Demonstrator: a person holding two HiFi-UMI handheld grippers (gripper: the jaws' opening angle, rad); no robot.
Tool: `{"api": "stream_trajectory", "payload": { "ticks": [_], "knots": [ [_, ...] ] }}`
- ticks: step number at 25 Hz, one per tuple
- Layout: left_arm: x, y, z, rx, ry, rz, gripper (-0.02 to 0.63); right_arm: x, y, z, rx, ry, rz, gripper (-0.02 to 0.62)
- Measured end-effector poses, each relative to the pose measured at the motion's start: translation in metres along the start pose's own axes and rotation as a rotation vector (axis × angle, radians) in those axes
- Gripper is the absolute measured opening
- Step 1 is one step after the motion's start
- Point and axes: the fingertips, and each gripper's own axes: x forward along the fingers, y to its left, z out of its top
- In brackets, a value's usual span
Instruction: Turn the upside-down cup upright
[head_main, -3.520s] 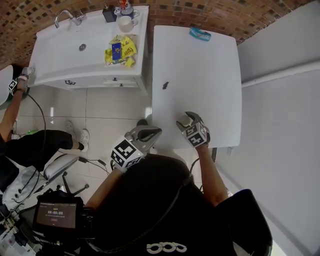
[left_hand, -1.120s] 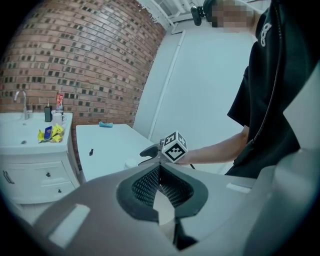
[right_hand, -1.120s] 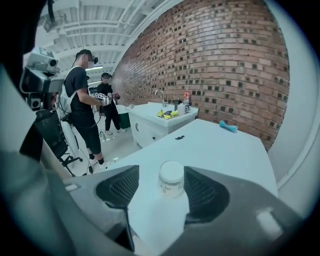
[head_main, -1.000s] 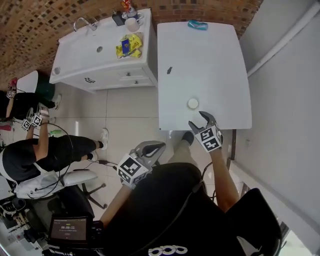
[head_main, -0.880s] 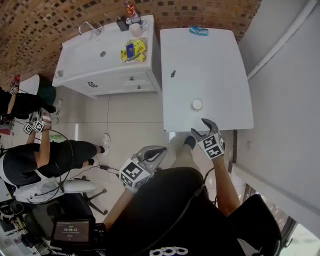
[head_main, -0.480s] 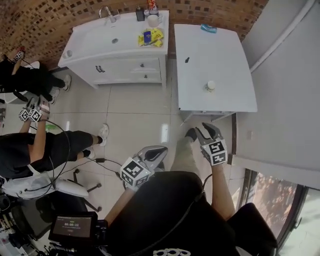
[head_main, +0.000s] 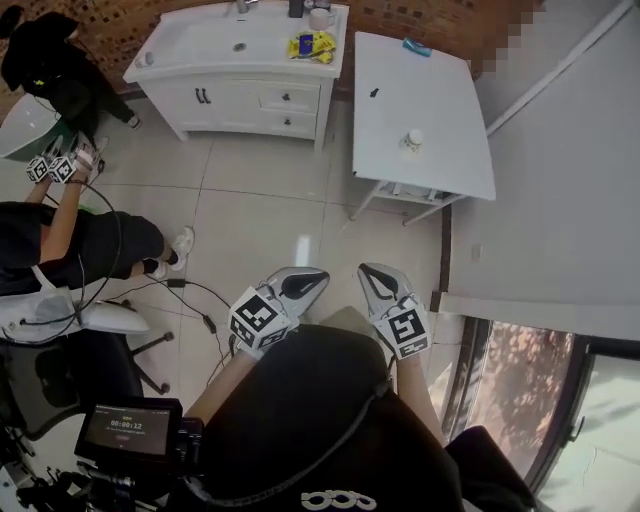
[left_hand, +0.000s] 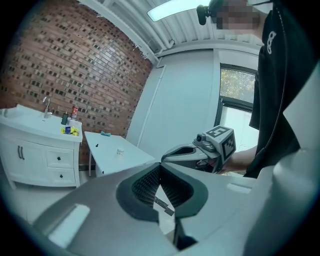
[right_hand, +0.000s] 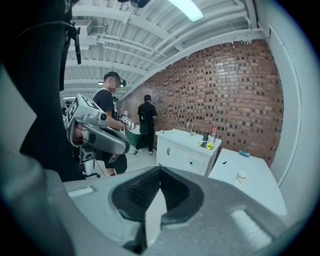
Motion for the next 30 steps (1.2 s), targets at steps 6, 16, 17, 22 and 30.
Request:
{"api": "stream_trajectory", "payload": {
  "ticks": [6, 16, 17, 22, 30],
  "knots": [
    [-0.003, -0.069, -0.021, 0.025, 0.013, -0.034, 0.015, -0.063, 0.043, -0.01, -0.009, -0.038, 0.024, -0.008],
    [0.017, -0.228, -0.073, 0.085, 0.075, -0.158, 0.015, -0.229, 0.09, -0.089, 0.216, -0.082, -0.078, -0.008],
    [0.019, -0.243, -0.08, 0.089, 0.08, -0.164, 0.015, -0.242, 0.097, -0.097, 0.221, -0.086, -0.076, -0.008],
    [0.02, -0.27, -0.097, 0.091, 0.109, -0.195, 0.015, -0.261, 0.12, -0.111, 0.177, -0.072, -0.064, -0.008],
    [0.02, -0.286, -0.105, 0.091, 0.123, -0.241, 0.015, -0.27, 0.126, -0.117, 0.171, -0.063, -0.081, -0.008]
  ]
}}
